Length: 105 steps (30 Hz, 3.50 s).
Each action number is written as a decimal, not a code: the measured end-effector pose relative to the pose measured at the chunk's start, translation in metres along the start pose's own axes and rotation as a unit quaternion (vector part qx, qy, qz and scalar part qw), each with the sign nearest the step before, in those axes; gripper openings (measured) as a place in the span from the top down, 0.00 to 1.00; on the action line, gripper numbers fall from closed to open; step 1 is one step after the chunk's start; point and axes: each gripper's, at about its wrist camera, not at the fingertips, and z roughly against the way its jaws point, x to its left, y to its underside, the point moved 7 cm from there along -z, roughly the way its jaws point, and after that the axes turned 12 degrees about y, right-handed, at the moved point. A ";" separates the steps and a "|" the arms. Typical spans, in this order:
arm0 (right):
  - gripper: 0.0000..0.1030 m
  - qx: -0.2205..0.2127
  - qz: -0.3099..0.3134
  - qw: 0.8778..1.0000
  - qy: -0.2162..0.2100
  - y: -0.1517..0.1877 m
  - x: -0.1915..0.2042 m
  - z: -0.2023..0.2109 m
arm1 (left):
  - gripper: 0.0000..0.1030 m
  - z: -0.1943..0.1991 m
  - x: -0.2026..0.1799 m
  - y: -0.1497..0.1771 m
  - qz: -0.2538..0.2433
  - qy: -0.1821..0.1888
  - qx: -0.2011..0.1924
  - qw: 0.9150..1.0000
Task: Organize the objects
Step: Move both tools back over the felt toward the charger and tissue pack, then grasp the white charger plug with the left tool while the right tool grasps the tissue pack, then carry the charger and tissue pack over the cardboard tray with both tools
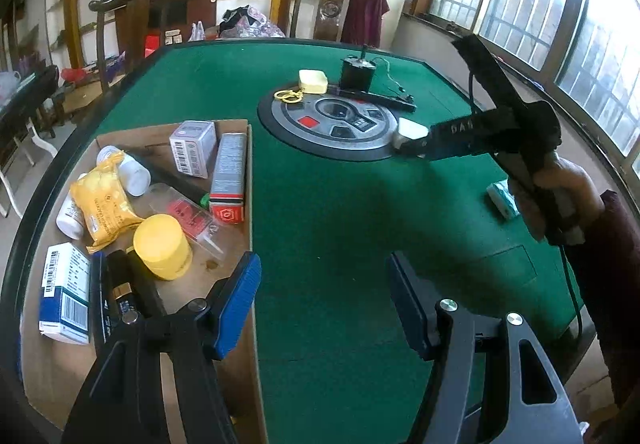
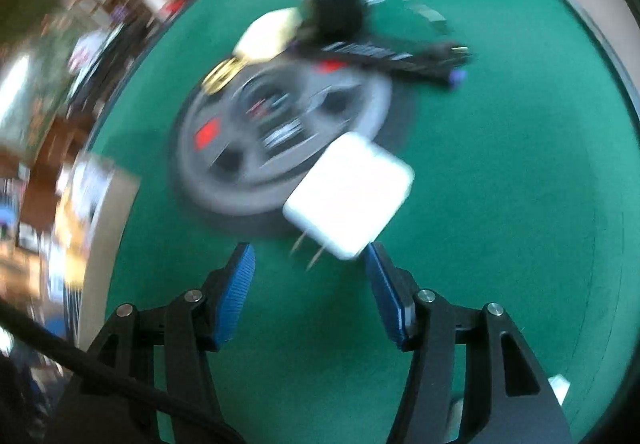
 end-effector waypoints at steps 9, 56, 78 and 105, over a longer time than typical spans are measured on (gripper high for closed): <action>0.44 -0.064 -0.177 0.981 0.044 -0.027 -0.062 0.023 | 0.43 0.008 -0.004 -0.001 0.008 0.014 -0.014 1.000; 0.36 -0.101 -0.132 0.982 0.092 0.082 -0.128 0.052 | 0.34 -0.167 -0.013 -0.067 -0.016 -0.079 0.064 0.995; 0.30 -0.069 -0.309 0.945 0.079 0.086 -0.128 0.045 | 0.39 -0.018 -0.015 -0.040 0.021 0.009 -0.038 0.999; 0.58 -0.108 0.019 0.994 -0.018 0.090 0.162 0.079 | 0.39 0.080 0.161 0.064 0.115 -0.153 -0.051 0.980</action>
